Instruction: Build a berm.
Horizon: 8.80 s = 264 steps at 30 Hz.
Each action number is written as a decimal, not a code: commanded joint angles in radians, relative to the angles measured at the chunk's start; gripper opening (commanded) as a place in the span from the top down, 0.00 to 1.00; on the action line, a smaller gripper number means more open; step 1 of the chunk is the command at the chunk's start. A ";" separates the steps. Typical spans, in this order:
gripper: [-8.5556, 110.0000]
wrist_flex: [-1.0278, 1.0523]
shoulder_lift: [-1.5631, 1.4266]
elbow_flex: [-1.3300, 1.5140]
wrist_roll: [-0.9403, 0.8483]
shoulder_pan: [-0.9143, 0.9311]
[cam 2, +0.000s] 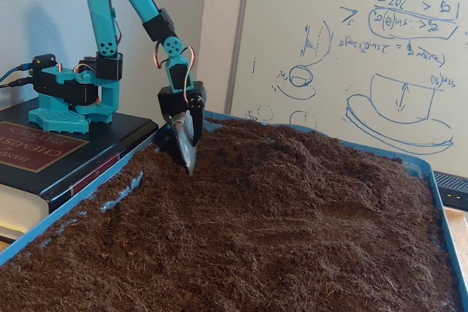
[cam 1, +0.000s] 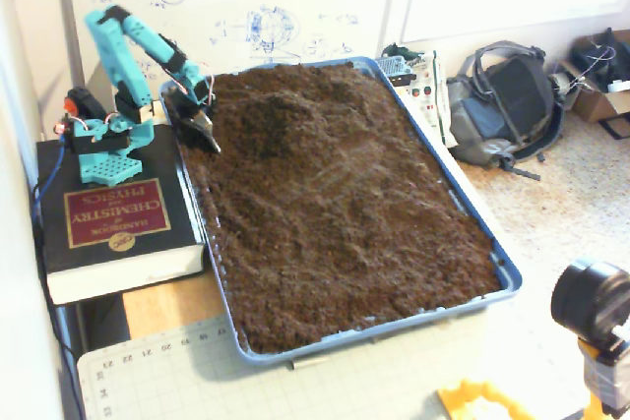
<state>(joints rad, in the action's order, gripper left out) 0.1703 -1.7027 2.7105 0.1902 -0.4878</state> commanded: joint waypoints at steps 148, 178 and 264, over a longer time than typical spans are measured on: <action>0.92 0.293 0.362 -0.775 -0.615 0.718; 0.92 0.308 0.249 -0.996 -0.612 0.716; 0.92 0.308 1.062 -1.605 -0.259 0.555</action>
<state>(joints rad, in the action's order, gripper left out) 0.4648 -0.5814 1.0002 -0.0445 0.0506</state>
